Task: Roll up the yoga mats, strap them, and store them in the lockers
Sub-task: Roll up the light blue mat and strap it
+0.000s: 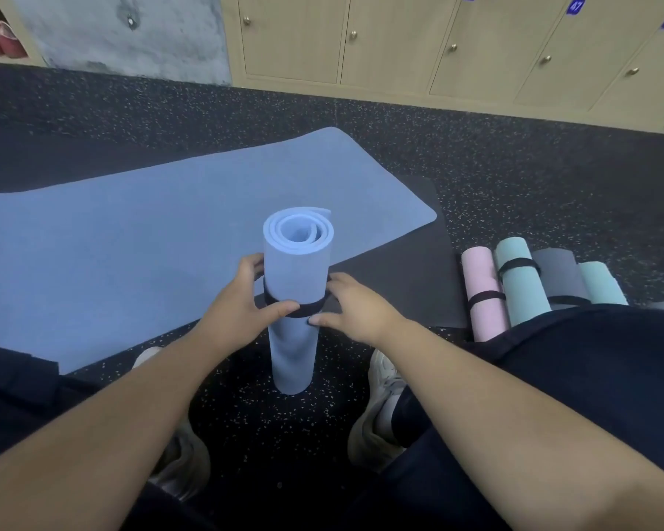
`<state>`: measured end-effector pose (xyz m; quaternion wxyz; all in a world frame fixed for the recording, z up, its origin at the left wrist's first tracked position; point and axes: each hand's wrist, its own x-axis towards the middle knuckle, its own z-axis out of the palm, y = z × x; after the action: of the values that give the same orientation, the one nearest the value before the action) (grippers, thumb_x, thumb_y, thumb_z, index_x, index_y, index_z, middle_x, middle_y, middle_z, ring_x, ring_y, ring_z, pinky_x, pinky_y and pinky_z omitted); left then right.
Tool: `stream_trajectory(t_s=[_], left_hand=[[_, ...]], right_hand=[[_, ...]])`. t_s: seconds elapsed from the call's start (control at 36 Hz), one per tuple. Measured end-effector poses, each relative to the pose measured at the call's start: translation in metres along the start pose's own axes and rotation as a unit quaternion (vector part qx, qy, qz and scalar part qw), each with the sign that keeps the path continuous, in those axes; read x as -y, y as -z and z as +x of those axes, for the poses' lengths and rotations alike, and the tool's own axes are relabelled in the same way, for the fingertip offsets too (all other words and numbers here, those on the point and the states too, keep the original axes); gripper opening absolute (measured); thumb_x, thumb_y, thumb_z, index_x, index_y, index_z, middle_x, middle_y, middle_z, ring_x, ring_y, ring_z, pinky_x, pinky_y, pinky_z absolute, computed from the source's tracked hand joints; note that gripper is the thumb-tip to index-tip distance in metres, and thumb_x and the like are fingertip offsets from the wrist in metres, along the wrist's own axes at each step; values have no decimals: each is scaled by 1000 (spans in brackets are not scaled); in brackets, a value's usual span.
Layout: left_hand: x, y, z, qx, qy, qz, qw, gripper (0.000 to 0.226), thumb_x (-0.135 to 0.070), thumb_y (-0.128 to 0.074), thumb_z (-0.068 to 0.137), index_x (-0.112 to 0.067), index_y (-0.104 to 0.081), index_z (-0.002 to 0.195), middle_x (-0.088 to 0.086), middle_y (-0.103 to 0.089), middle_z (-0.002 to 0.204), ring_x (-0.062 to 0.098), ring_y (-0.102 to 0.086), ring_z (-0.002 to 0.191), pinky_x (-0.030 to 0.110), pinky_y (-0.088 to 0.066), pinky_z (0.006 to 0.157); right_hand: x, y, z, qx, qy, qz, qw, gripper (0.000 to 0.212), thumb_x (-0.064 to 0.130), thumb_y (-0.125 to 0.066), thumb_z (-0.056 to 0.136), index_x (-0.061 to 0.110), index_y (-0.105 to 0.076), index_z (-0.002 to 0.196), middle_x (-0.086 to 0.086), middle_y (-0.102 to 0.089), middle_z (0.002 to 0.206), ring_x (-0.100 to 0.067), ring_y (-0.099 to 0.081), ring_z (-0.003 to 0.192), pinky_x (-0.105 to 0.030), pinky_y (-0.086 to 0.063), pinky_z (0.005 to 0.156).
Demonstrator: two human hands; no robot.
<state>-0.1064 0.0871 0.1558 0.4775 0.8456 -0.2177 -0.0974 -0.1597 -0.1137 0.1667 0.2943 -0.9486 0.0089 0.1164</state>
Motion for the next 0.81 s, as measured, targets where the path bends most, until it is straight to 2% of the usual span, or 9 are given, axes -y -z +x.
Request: stream_trajectory(t_s=[0.08,0.17,0.31,0.44,0.53,0.61,0.69,0.78,0.81], left_hand=[[-1,3,0,-10,11,-1,1000,78,-25,-81,75,-18,-31,134,-18,-41,131,-1,-39,124,24,-35,99],[-4,3,-2,-61,8,38,997,65,-29,-84,71,-21,-35,114,-11,-47,120,3,-44,114,27,-39,93],[-7,-1,-9,-108,-80,113,984,37,-26,-80,77,-21,-45,88,-5,-46,102,2,-45,89,28,-44,80],[-6,1,-10,-103,-139,180,968,19,-20,-76,81,-12,-59,88,-2,-52,98,13,-51,86,37,-48,74],[0,3,-6,-74,-205,257,942,10,-14,-75,81,-11,-66,83,-8,-47,96,14,-45,86,45,-53,64],[2,0,-7,-66,-253,276,925,8,-23,-64,85,-16,-61,87,-5,-48,94,16,-47,83,40,-53,59],[-7,0,-7,-92,-223,246,939,28,-18,-73,83,-24,-49,97,3,-59,91,19,-54,84,36,-51,62],[-14,4,-4,-111,-261,294,913,13,-25,-67,84,-14,-63,89,-4,-47,92,16,-44,80,29,-45,59],[-14,4,-4,-114,-267,306,907,21,-30,-59,84,-11,-67,86,-5,-42,93,16,-43,80,28,-44,58]], right_hand=[[1,8,-2,-38,31,-35,998,54,39,-68,88,18,-52,135,7,-38,146,-14,-47,125,-34,-43,99],[2,13,-3,-74,51,-80,993,46,39,-67,89,17,-58,128,5,-43,140,-16,-50,119,-31,-44,92],[2,11,-4,-118,69,-139,981,39,42,-65,89,14,-65,116,3,-53,122,-17,-53,107,-28,-42,79],[-4,6,-7,-148,69,-114,980,32,38,-68,88,10,-67,104,0,-57,114,-20,-57,98,-34,-47,78],[-6,2,-7,-176,96,-102,974,21,27,-68,89,7,-66,94,-4,-61,104,-24,-58,89,-29,-38,66],[-5,-1,-8,-183,122,-89,971,13,17,-67,90,5,-65,92,-6,-62,100,-27,-58,84,-29,-36,64],[-3,-1,-8,-183,142,-76,970,7,12,-65,90,5,-66,92,-6,-62,97,-27,-58,82,-30,-38,64],[0,-2,-5,-176,156,-69,970,5,12,-62,91,7,-65,93,-5,-61,97,-27,-57,83,-34,-44,64],[2,-3,-4,-174,159,-68,970,6,12,-61,92,8,-65,94,-5,-61,98,-27,-57,84,-36,-46,65]])
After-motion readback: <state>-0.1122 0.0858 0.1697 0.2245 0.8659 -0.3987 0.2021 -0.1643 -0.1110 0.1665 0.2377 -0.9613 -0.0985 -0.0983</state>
